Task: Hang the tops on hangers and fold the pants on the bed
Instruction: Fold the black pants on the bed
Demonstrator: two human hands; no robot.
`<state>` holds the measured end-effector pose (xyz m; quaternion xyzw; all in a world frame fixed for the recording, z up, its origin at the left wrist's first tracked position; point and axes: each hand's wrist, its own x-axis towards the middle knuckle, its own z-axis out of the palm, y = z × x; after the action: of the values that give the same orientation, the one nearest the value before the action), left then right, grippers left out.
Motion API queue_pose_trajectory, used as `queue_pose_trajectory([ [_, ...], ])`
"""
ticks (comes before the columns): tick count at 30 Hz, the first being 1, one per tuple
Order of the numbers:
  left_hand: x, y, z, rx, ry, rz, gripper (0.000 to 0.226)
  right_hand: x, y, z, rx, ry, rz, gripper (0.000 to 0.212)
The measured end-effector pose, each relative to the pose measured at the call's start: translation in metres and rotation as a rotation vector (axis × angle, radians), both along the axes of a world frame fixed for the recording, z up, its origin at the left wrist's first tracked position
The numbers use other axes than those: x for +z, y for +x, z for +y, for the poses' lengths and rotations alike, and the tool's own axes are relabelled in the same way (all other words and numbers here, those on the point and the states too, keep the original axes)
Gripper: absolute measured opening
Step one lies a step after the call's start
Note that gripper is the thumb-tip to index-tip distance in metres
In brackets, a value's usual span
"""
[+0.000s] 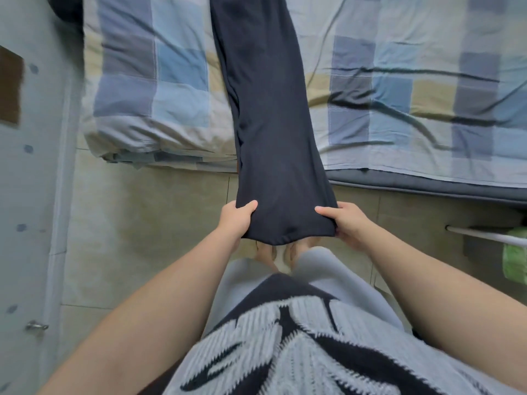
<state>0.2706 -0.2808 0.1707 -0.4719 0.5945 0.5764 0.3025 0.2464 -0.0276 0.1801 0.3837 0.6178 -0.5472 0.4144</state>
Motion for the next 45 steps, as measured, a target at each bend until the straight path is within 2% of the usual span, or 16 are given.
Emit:
queue_pose_trajectory([
  [5,0.035,0.012,0.0,0.132,0.055,-0.027,0.03,0.032,0.011,-0.011,-0.206,0.018,0.013,0.009],
  [9,0.057,0.03,-0.002,0.185,0.039,-0.024,0.025,0.046,0.027,-0.012,-0.28,-0.024,0.041,0.008],
  [19,0.081,0.147,0.006,0.146,-0.009,-0.012,0.036,0.068,0.129,0.01,-0.225,-0.091,0.084,0.008],
  [24,0.08,0.224,0.021,0.167,-0.022,-0.051,0.036,0.072,0.203,0.03,-0.19,-0.088,0.043,0.015],
  [29,0.083,0.262,0.027,0.204,-0.033,-0.072,0.035,0.074,0.246,0.047,-0.15,-0.12,0.009,0.016],
  [36,0.1,0.222,0.031,0.279,-0.007,-0.009,0.03,0.086,0.203,0.045,-0.155,-0.112,0.064,0.016],
  [39,0.109,0.185,0.027,0.38,0.047,0.015,0.025,0.093,0.164,0.036,-0.167,-0.098,0.095,0.021],
  [45,0.111,0.083,0.003,0.557,0.196,0.042,0.018,0.101,0.059,0.008,-0.22,-0.129,0.133,0.009],
])
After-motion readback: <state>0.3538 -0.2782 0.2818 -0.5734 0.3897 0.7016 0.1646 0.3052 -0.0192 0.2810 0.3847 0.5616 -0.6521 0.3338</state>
